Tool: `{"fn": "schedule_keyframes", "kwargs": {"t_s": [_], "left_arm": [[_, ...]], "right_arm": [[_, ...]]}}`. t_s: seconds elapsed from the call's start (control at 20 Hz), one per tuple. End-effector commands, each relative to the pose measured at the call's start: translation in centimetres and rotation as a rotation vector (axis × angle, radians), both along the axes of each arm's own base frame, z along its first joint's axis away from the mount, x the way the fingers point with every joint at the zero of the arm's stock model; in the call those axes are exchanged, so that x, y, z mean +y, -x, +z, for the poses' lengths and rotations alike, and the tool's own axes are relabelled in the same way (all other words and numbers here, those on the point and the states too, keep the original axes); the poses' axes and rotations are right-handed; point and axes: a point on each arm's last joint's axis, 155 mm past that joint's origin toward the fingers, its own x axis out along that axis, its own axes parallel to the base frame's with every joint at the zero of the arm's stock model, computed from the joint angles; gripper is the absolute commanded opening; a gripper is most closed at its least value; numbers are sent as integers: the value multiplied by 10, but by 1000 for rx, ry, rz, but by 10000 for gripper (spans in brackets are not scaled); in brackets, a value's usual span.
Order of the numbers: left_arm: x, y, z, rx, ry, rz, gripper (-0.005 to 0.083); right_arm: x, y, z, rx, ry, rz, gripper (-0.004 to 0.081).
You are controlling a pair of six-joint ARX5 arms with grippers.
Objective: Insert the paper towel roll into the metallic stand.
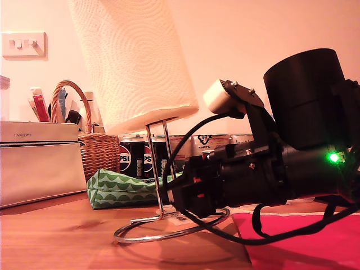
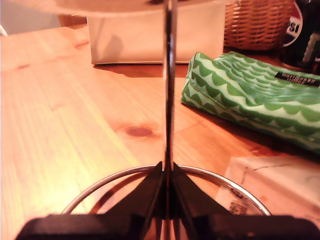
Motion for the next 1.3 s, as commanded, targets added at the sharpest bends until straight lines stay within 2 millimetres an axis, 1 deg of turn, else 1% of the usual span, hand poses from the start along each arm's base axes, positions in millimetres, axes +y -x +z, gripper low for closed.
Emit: {"fn": "schedule_keyframes", "kwargs": {"t_s": [0.0,0.05,0.15,0.3,0.4,0.45,0.6,0.8,0.95,1.15,1.25], "left_arm": [[-4,-11,-9,6,-11,2,-24],[-6,-12,-10,6,-13,-2,-24],[-8,-12,-10,4,-11,-5,-24],[-7,-13,-10,-3,-15,1,-24],[-6,-15,-11,-7,-23,10,-24],[-6,-15,-11,-8,-23,9,-24],[-6,-14,-11,-6,-24,6,-24],[-7,-11,-13,2,-28,0,-24],[-10,-9,-13,-3,-31,-13,-24],[-12,-8,-12,-8,-30,-19,-24],[-12,-8,-12,-9,-31,-20,-24]], "right_arm": [[6,7,-1,12,1,25,47],[6,8,-2,14,3,25,84],[5,8,-5,24,12,25,133],[4,9,-9,36,24,25,154],[3,9,-11,43,32,24,206],[3,9,-13,48,38,24,218],[2,9,-13,46,41,19,231],[-7,-1,-19,50,71,-47,239],[-11,-6,-17,40,80,-76,254],[-14,-4,-21,65,107,-76,262],[-15,-3,-18,75,120,-76,263]]}}
